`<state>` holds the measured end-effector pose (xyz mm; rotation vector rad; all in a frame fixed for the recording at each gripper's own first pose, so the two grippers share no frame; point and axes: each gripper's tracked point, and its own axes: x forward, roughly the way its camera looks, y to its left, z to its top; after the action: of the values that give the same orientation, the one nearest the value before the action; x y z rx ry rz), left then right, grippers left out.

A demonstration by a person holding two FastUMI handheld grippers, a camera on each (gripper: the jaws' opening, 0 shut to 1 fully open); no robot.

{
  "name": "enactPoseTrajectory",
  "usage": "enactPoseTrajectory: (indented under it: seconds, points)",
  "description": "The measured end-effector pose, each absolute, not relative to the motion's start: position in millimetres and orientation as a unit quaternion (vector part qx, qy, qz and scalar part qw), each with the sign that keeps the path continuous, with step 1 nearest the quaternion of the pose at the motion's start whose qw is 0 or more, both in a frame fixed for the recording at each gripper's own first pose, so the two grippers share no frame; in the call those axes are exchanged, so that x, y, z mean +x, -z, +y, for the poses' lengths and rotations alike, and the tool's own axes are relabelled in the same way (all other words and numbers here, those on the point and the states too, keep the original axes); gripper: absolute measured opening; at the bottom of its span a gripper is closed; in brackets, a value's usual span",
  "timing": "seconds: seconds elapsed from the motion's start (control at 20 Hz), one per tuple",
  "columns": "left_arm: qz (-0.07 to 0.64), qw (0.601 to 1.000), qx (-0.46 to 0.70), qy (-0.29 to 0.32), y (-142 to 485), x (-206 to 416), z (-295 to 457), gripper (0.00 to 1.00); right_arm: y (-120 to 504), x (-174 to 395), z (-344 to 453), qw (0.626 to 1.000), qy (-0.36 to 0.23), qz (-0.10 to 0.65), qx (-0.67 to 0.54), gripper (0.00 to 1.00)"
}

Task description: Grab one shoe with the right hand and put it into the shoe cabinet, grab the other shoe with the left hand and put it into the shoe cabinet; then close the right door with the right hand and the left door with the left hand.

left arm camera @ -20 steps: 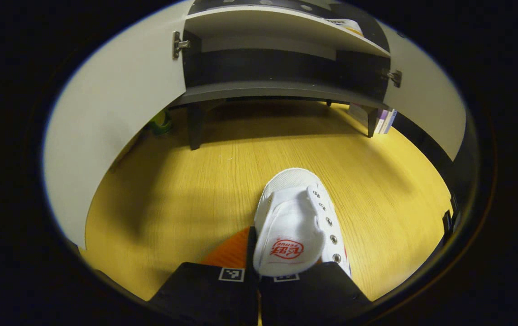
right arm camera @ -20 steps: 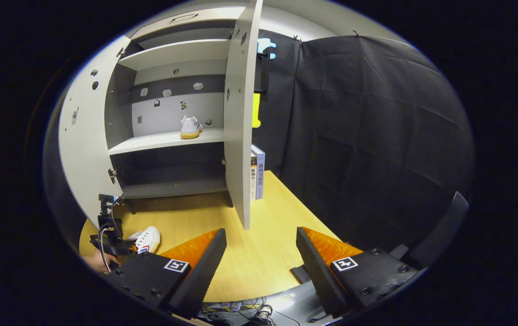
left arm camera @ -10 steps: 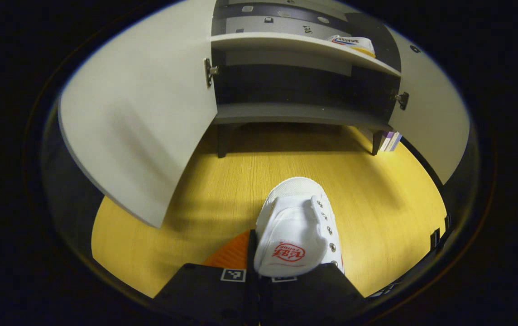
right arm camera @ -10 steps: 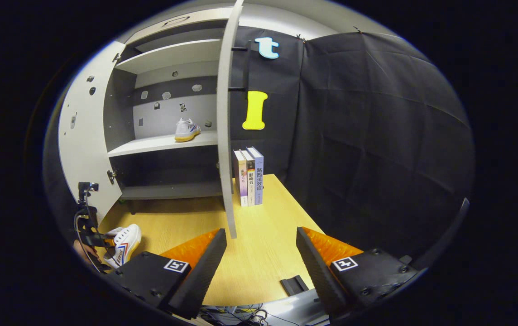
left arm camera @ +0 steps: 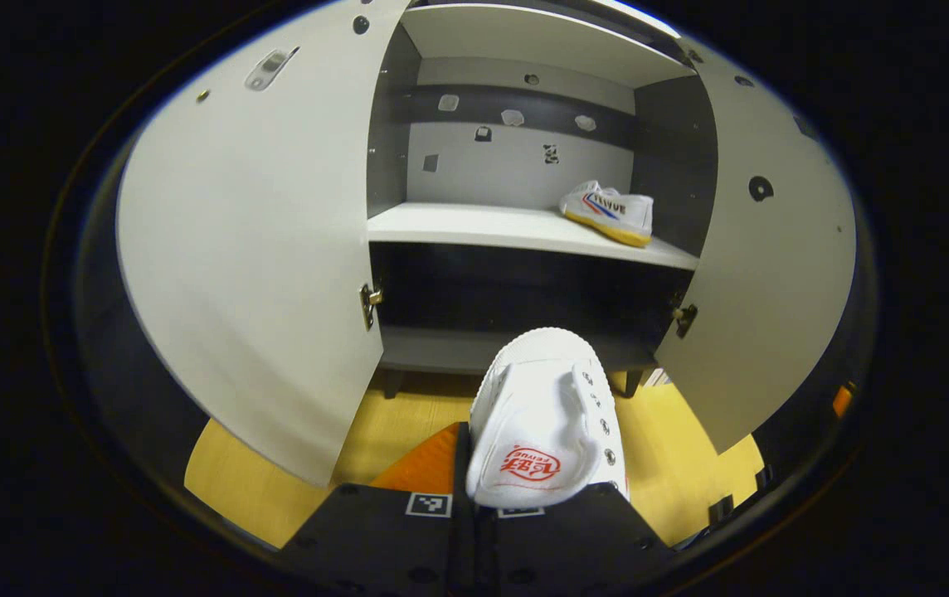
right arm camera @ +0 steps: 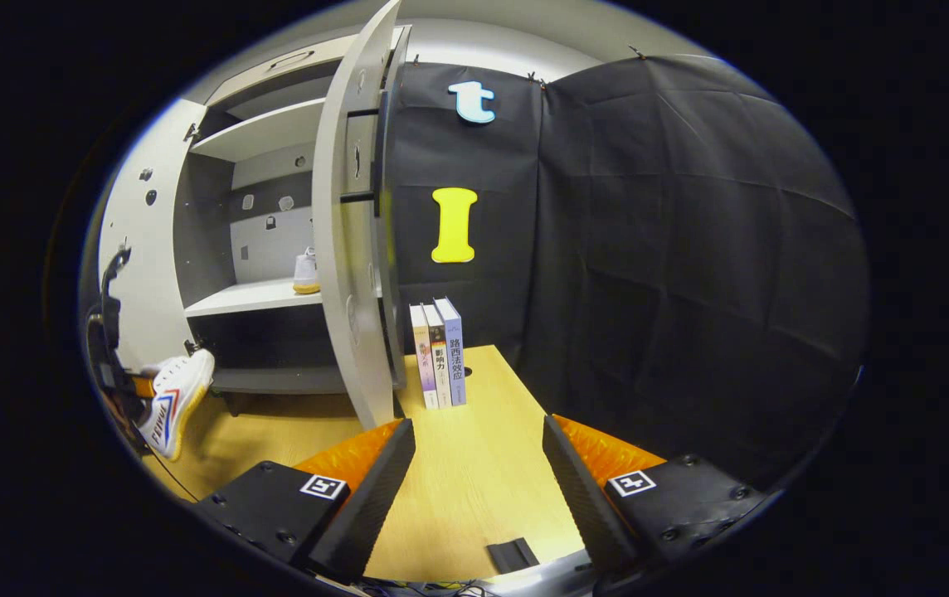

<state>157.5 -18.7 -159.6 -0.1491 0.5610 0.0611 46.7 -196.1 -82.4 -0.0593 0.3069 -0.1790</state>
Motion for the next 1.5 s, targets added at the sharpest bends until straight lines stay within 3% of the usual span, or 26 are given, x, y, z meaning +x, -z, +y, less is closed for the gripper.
enactPoseTrajectory:
  seconds: [0.45, 0.8, 1.2, 1.5]
  points:
    - [0.233, 0.970, -0.065, -0.035, 39, 247, -20, 0.06, 91, 58, -233, 0.985, 0.092, 0.145, -0.008, 0.98]
    - [0.211, 0.973, -0.074, -0.058, -16, 330, -4, 0.05, 86, 62, -253, 0.987, 0.087, 0.137, -0.003, 0.98]
    - [0.251, 0.964, -0.018, -0.087, 5, 431, 27, 0.06, 60, 68, -266, 0.989, 0.104, 0.101, -0.015, 0.99]
    - [0.298, 0.950, 0.023, -0.087, 44, 491, 28, 0.05, 69, 59, -275, 0.983, 0.139, 0.117, 0.000, 0.99]
